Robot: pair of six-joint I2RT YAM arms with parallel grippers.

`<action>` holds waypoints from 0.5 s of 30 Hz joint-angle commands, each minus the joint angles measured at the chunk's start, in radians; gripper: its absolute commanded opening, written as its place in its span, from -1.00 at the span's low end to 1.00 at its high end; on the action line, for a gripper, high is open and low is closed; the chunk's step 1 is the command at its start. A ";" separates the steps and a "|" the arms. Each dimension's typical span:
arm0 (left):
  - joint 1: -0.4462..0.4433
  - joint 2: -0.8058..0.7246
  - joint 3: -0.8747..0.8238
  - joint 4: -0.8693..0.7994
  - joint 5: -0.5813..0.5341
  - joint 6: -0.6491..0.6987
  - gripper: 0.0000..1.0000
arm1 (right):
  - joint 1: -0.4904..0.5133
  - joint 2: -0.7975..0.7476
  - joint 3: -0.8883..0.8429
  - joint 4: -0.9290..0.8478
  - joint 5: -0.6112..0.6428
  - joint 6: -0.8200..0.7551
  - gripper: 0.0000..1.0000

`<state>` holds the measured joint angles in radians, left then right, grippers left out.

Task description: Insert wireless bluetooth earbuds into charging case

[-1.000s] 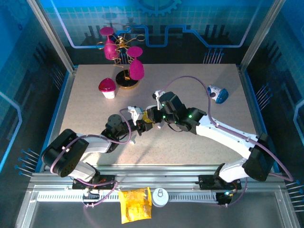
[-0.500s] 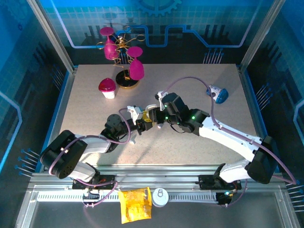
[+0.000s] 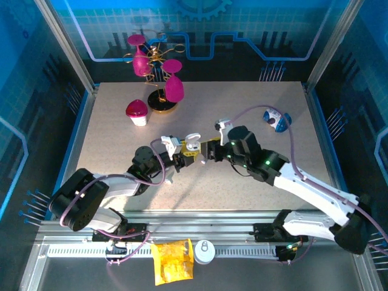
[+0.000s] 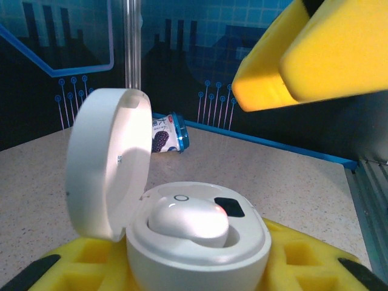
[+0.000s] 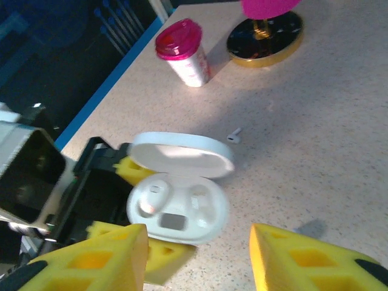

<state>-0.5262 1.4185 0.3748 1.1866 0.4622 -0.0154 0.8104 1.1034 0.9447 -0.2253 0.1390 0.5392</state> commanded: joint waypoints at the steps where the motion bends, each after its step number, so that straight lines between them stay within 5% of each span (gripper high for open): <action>1: 0.015 -0.046 -0.015 0.022 0.028 0.031 -0.46 | -0.056 -0.075 -0.093 0.065 0.036 0.014 0.00; 7: 0.046 -0.087 -0.022 -0.002 0.037 0.008 -0.46 | -0.168 -0.078 -0.206 0.073 -0.034 0.077 0.04; 15: 0.083 -0.125 -0.031 -0.011 0.051 -0.027 -0.46 | -0.182 0.173 -0.204 0.128 -0.136 0.057 0.08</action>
<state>-0.4583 1.3251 0.3592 1.1709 0.4866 -0.0269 0.6338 1.1973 0.7383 -0.1452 0.0639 0.5953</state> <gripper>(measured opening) 0.380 0.541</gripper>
